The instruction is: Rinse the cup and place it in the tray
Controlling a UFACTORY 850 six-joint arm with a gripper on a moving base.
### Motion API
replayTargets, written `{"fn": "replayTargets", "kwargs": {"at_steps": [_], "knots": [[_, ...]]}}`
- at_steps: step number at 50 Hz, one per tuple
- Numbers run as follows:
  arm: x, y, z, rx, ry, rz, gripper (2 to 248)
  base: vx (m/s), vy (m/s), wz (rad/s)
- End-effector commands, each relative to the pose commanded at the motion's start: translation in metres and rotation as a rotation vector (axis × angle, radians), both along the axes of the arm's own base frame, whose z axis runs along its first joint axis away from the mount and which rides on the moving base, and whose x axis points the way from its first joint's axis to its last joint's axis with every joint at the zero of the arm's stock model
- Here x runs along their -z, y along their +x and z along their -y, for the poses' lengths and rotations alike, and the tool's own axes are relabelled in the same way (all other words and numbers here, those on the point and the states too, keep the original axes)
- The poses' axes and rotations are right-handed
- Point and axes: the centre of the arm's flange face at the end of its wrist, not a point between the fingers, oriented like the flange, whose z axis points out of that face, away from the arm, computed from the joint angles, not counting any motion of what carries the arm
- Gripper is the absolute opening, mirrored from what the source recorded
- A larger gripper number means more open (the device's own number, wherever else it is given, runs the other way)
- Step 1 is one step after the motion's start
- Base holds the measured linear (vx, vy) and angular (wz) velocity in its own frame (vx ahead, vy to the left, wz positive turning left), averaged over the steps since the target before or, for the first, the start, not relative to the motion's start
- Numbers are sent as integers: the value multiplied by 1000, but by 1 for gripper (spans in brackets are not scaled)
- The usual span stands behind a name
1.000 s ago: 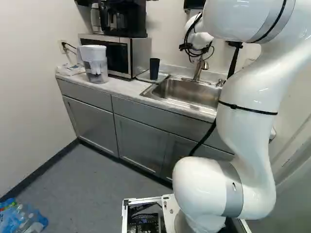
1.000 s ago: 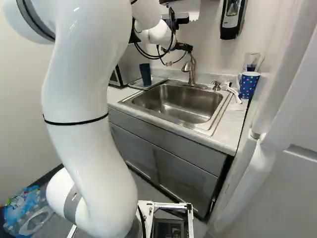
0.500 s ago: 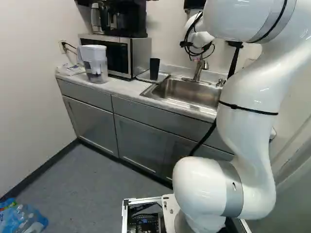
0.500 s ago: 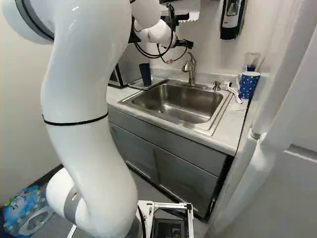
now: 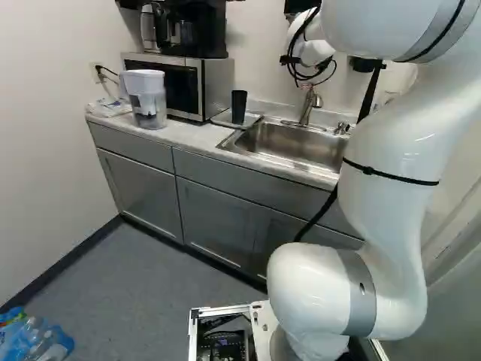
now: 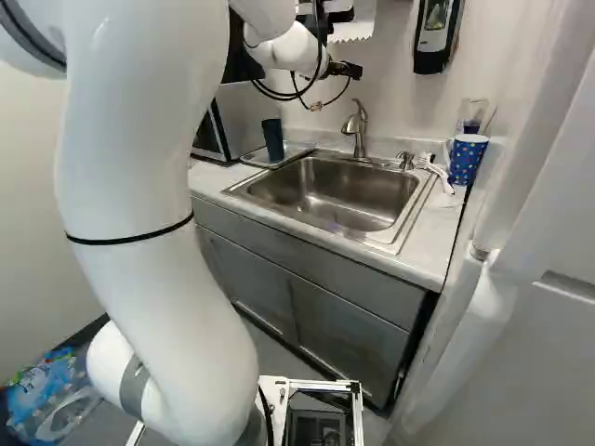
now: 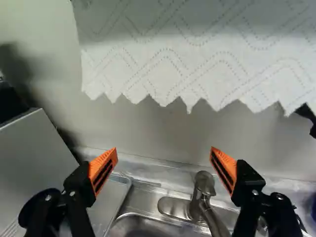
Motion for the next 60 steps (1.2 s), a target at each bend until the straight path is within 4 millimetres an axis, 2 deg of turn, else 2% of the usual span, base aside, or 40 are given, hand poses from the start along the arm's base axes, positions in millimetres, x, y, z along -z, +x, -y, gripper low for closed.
{"fn": "replayTargets", "kwargs": {"at_steps": [37,60], "knots": [[2,-57,19,52,23,-67,247,0,0,0],[11,-100,20,67,64,-177,247,0,0,0]]}}
